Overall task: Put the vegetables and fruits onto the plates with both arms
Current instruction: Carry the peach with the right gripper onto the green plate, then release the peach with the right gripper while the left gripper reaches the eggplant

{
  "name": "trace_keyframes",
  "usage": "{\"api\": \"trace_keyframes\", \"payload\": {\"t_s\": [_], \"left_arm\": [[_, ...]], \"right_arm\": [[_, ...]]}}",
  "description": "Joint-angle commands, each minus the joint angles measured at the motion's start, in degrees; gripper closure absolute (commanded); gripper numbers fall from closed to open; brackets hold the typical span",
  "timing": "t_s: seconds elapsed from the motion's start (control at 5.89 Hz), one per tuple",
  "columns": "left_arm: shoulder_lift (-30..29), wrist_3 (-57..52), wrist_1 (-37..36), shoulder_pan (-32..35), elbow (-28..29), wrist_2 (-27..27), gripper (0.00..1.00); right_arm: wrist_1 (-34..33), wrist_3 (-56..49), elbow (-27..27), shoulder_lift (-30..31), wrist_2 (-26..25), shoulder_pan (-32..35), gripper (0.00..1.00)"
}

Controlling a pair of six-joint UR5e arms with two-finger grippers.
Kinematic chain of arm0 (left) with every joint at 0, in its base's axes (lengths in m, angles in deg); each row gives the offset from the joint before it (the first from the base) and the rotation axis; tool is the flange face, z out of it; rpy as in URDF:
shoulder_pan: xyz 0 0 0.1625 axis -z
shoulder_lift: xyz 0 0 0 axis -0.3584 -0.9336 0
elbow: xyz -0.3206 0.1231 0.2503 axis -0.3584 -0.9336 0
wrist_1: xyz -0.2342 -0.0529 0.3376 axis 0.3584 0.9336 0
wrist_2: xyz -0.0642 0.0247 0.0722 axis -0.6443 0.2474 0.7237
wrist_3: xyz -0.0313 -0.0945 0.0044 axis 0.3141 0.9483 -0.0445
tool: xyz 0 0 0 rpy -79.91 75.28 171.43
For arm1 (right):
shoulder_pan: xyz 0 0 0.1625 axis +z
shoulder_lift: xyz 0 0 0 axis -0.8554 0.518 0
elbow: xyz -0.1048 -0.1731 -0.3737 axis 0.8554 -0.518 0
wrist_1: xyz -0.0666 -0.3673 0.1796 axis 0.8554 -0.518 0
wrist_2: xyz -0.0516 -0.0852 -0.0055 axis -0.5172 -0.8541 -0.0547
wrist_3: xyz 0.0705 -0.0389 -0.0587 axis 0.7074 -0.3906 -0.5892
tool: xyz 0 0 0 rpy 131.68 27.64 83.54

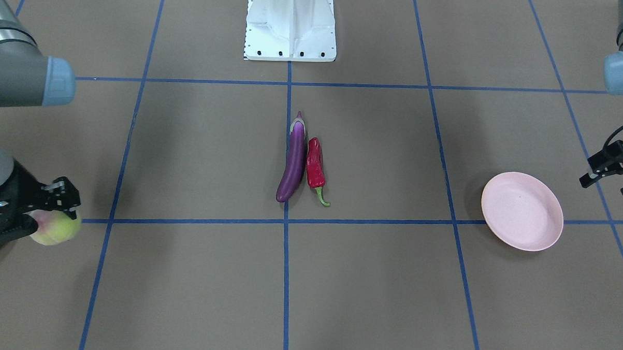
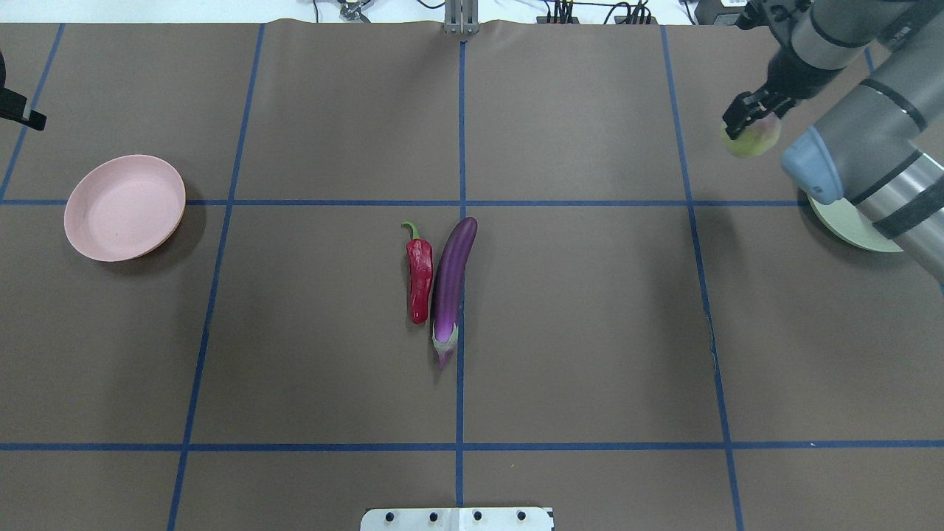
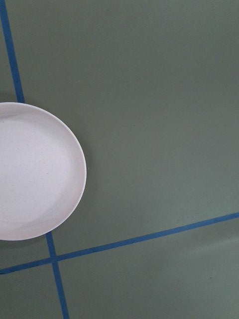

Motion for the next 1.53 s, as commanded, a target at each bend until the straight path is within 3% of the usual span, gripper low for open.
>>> {"api": "trace_keyframes", "payload": {"t_s": [0.0,0.17,0.34,0.51,0.68,1.02,1.36], "left_arm": [[0.00,0.01,0.00,-0.51,0.08,0.06,0.00],[0.00,0.01,0.00,-0.51,0.17,0.15,0.00],[-0.09,0.01,0.00,-0.77,0.08,0.06,0.00],[-0.17,0.01,0.00,-1.21,0.17,0.15,0.00],[-0.35,0.01,0.00,-1.30,0.08,0.06,0.00],[-4.10,8.65,-0.09,-4.80,-0.79,1.20,0.00],[-10.51,21.66,-0.88,-17.93,-0.45,15.19,0.00]], "right_arm": [[9.65,-4.75,-4.78,7.73,1.45,3.62,1.00],[11.03,-7.28,-5.15,11.34,1.45,5.20,1.00],[11.13,-8.27,-5.16,12.60,1.36,5.21,0.80],[11.30,-8.36,-5.07,13.57,1.10,5.21,0.18],[11.22,-7.49,-4.46,12.71,1.36,5.13,0.01],[11.13,0.40,-3.49,8.67,2.76,5.12,0.01],[11.04,1.21,-3.23,8.13,6.37,5.91,0.01]]}}
